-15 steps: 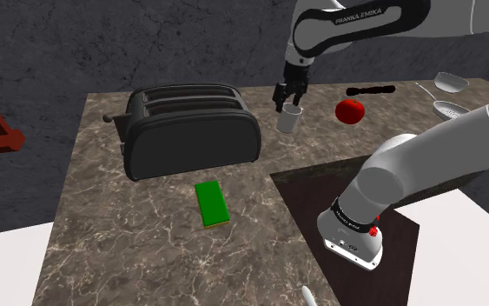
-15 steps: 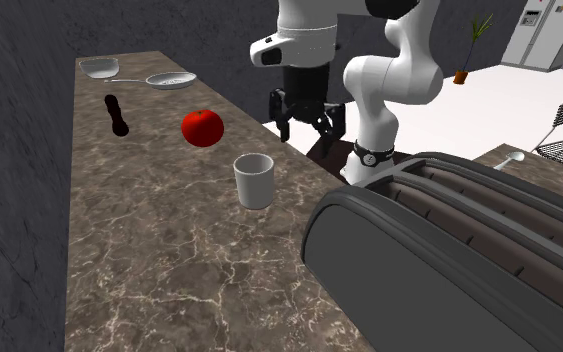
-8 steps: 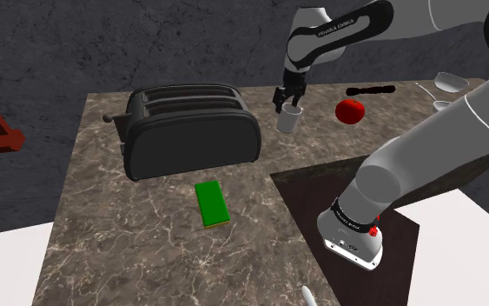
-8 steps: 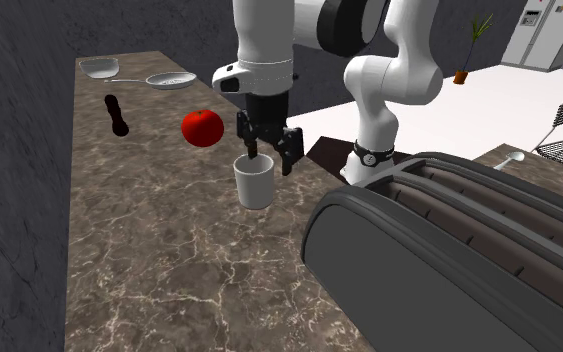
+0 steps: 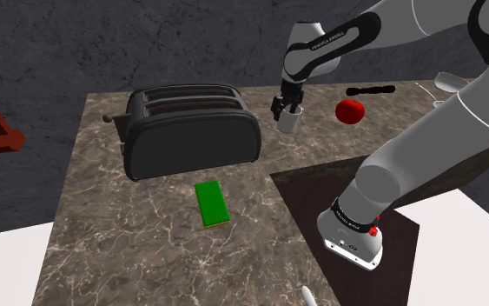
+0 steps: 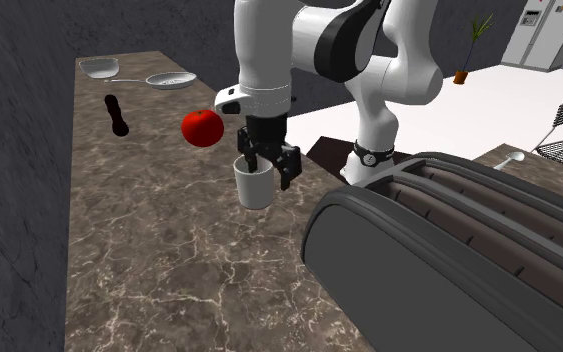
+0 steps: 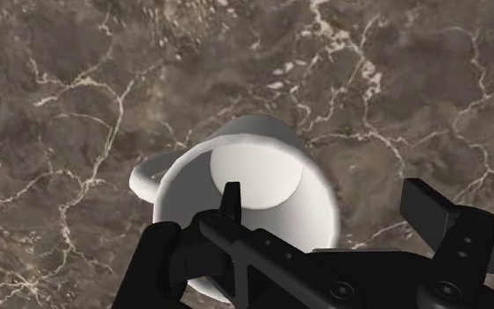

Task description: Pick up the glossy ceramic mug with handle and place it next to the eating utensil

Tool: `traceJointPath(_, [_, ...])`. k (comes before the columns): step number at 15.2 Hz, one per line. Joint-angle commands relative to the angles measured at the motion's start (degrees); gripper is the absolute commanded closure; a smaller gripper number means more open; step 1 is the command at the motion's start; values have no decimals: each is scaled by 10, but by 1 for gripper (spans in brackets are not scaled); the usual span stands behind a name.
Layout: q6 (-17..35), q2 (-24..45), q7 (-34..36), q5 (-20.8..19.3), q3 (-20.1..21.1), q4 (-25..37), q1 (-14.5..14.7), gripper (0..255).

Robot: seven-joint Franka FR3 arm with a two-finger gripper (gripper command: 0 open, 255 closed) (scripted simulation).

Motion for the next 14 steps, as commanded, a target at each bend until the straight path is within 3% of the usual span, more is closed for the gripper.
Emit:
traceJointPath(1, [4, 2, 0, 0, 0, -2, 0, 0])
traceJointPath(6, [4, 2, 0, 0, 0, -2, 0, 0])
traceJointPath(7, [4, 2, 0, 0, 0, -2, 0, 255])
traceJointPath(14, [4, 2, 0, 0, 0, -2, 0, 255])
